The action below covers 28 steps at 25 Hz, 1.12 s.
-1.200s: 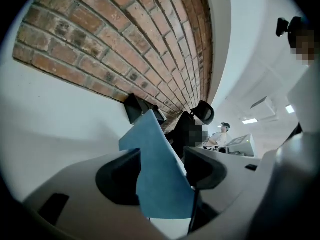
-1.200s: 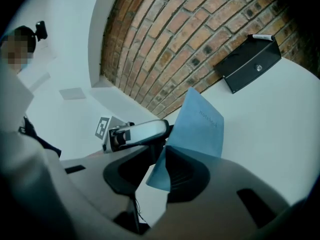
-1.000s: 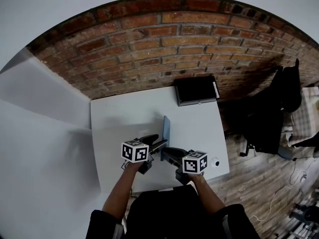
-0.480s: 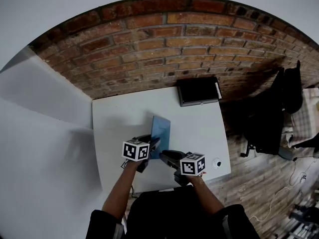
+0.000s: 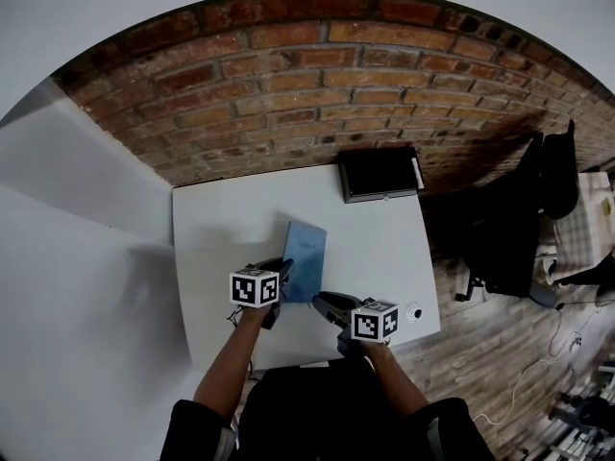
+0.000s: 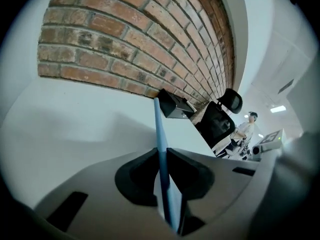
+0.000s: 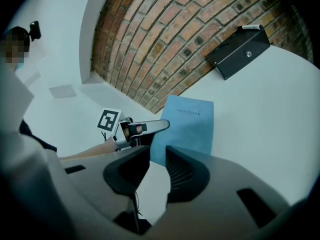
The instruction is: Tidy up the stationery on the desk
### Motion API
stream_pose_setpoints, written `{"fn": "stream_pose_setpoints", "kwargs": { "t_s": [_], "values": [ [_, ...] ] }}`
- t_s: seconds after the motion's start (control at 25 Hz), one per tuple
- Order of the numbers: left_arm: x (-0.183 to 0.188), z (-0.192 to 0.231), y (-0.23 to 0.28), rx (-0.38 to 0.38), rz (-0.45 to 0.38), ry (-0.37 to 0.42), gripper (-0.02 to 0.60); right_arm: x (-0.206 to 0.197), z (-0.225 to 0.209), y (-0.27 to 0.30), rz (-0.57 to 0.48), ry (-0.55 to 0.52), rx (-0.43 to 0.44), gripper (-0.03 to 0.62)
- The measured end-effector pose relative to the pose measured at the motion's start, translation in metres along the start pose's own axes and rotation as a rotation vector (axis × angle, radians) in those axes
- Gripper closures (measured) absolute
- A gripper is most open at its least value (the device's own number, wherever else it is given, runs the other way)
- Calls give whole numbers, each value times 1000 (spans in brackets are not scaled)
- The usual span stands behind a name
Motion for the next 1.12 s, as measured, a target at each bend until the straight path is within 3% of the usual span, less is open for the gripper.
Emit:
{"fn": "stream_pose_setpoints", "kwargs": {
  "t_s": [0.08, 0.32, 0.56, 0.72, 0.88, 1.12],
  "values": [
    [-3, 1, -2, -32, -31, -44, 528, -3, 0, -2, -13, 3, -20, 484],
    [-8, -5, -11, -98, -109, -63, 529, -7, 2, -3, -81, 15, -71, 484],
    [-3, -11, -40, -143, -183, -16, 529, -6, 5, -4, -113, -2, -105, 480],
    [1, -12, -73, -185, -218, 13, 529, 2, 7, 0, -153, -26, -116, 442],
    [1, -13, -109, -198, -243, 42, 529, 13, 18, 15, -173, -64, -99, 414],
    [-18, 4, -150, -184, -287, 11, 529, 16, 34, 50, -143, -66, 1, 389]
  ]
}}
Point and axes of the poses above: the fingertips, and each gripper's own axes: y forward along the fingers, z to its left, x out of its top, the point moved 10 cm from there along -y, backward along the fingers, and after that the axes turned 4 degrees about z, right-handed, at the moved point
